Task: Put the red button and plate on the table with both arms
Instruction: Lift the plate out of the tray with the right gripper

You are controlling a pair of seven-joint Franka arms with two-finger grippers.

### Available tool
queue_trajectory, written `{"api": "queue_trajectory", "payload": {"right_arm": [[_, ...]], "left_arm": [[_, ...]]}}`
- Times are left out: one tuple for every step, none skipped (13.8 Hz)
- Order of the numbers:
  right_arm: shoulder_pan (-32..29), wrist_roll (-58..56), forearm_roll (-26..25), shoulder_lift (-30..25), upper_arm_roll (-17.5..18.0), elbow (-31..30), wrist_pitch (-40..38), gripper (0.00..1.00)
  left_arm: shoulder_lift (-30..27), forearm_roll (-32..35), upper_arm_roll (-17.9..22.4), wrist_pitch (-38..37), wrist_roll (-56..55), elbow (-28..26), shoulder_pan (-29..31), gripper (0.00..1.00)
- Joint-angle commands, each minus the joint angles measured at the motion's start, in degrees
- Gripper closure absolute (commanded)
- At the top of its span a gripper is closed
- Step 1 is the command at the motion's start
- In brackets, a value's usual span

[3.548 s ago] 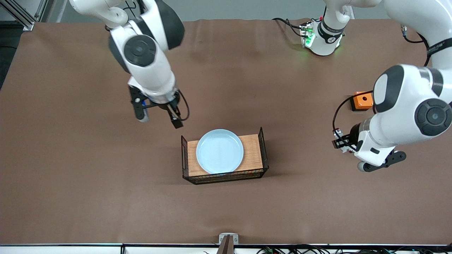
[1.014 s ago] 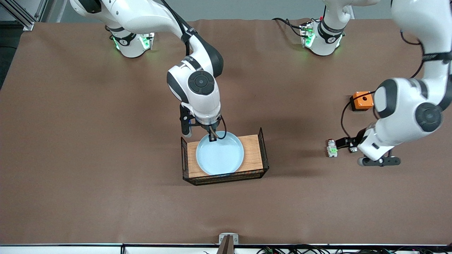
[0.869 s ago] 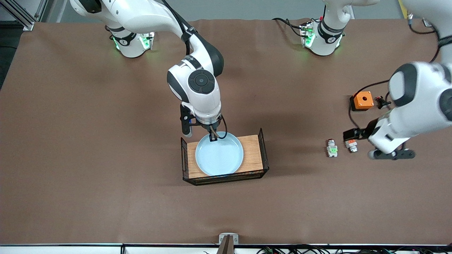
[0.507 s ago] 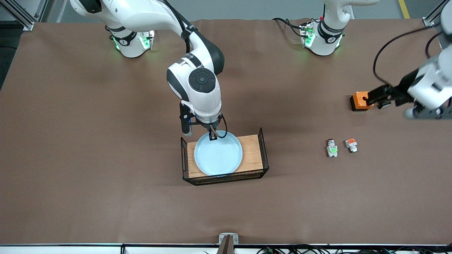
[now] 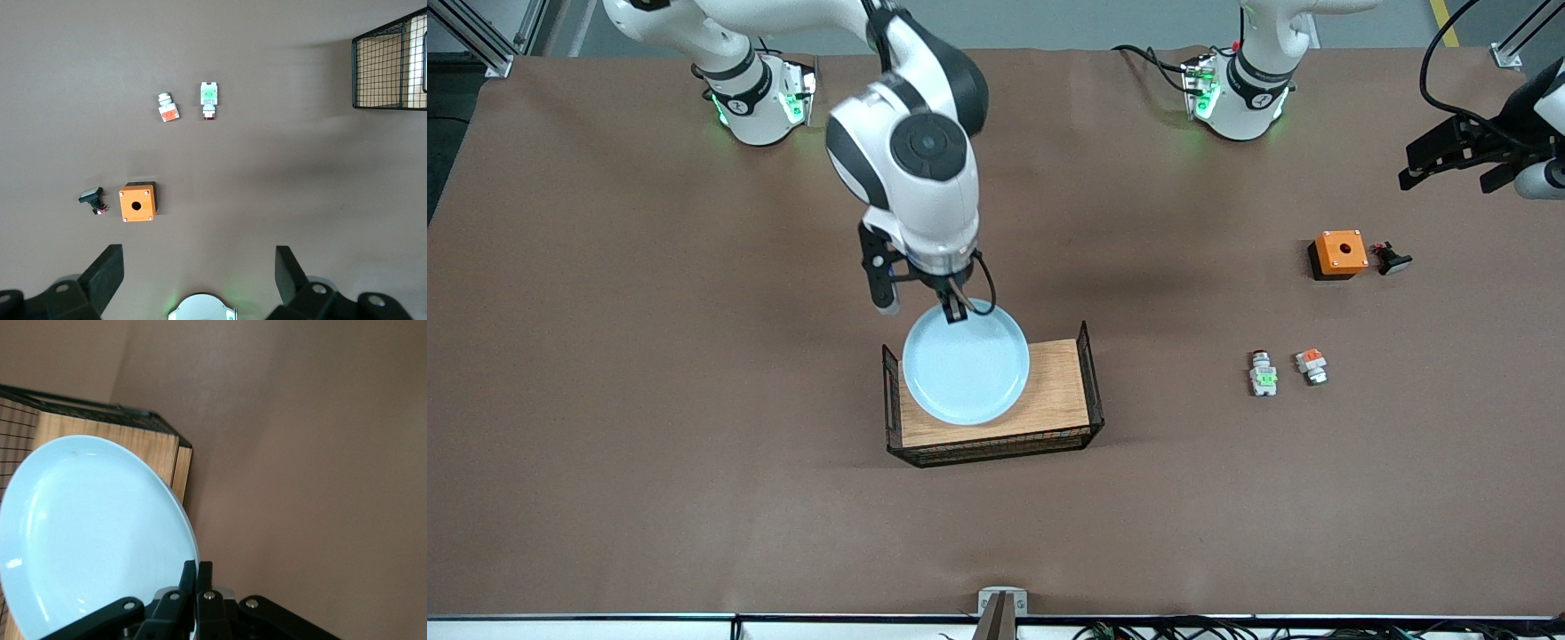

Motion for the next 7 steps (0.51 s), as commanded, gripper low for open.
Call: {"api": "queue_trajectory", "payload": {"right_arm": [[-3.6,-12.3,2.1,-8.0,0.1,-1.6,-7.2,1.0],[-6.0,-17.9,2.9,-10.2,0.1,-2.0,-9.7,1.0],[-8.8,-25.5,3.4,-12.3,0.1,-2.3,-12.4,1.0],[-11.8,-33.9,3.8,-14.0,0.0,-2.8,-14.8,1.0],[-15.6,-41.3,4.2,-15.5,0.0,-3.3,-16.1,1.0],[-19.7,-49.1,4.9,-16.6,0.0,-4.3,-16.8,1.0],[-24.2,-57.6,5.2,-17.8,0.0,-5.7,-17.1,1.0]], "left_arm": [[-1.1,1.2,-0.8,0.0,1.5,-1.7,0.6,0.0],[-1.5,1.2,-1.2,0.0,1.5,-1.8,0.7,0.0],[-1.9,1.2,-1.7,0.0,1.7,-2.0,1.2,0.0],[-2.2,1.7,-2.4,0.1,1.9,-2.0,1.4,0.0],[-2.6,2.4,-2.9,0.3,1.8,-2.0,1.4,0.0],[-2.6,3.1,-3.3,0.5,1.8,-2.0,1.3,0.0],[-2.6,3.9,-3.5,1.2,1.8,-2.0,1.3,0.0]]}}
